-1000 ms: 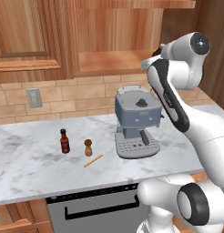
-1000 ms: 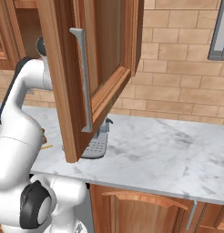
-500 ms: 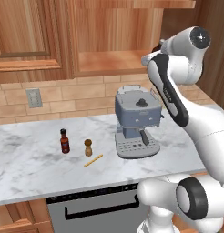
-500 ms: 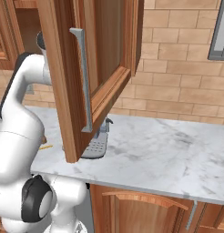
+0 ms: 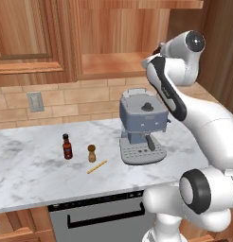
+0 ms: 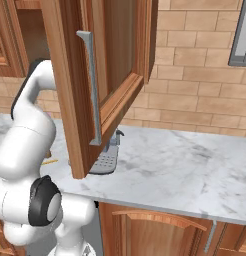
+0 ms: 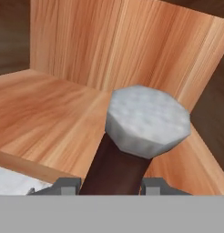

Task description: There are various items on the counter. Only move the condiments/shakers into the cabinet.

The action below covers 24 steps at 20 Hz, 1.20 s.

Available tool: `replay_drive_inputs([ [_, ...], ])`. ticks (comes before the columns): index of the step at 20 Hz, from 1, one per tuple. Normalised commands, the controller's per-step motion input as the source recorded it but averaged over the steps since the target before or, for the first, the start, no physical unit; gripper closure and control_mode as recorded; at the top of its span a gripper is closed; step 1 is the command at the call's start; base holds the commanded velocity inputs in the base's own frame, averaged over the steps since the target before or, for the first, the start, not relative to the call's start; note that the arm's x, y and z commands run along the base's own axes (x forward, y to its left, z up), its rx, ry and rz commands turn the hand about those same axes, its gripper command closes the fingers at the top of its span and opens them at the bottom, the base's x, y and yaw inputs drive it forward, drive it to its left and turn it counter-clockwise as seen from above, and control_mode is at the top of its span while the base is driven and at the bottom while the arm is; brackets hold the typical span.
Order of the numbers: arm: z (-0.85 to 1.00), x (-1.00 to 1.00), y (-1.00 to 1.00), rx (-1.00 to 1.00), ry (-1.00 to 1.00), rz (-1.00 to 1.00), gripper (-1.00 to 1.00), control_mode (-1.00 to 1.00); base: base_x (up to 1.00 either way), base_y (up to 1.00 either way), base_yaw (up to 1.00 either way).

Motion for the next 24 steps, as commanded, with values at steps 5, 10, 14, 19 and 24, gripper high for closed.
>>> replay_drive_inputs([
  [5, 0.00, 0.56, 0.00, 0.00, 0.05, -0.01, 1.00, -1.00, 0.00, 0.00, 0.00],
  [10, 0.00, 0.53, 0.00, 0.00, 0.04, 0.00, 1.00, -1.00, 0.00, 0.00, 0.00],
  [14, -0.20, 0.46, 0.00, -0.01, 0.06, 0.00, 1.00, -1.00, 0.00, 0.00, 0.00],
  [19, -0.52, 0.17, 0.00, -0.04, 0.03, 0.00, 1.00, -1.00, 0.00, 0.00, 0.00],
  [24, -0.31, 0.15, 0.00, 0.00, 0.00, 0.00, -1.00, -1.00, 0.00, 0.00, 0.00],
])
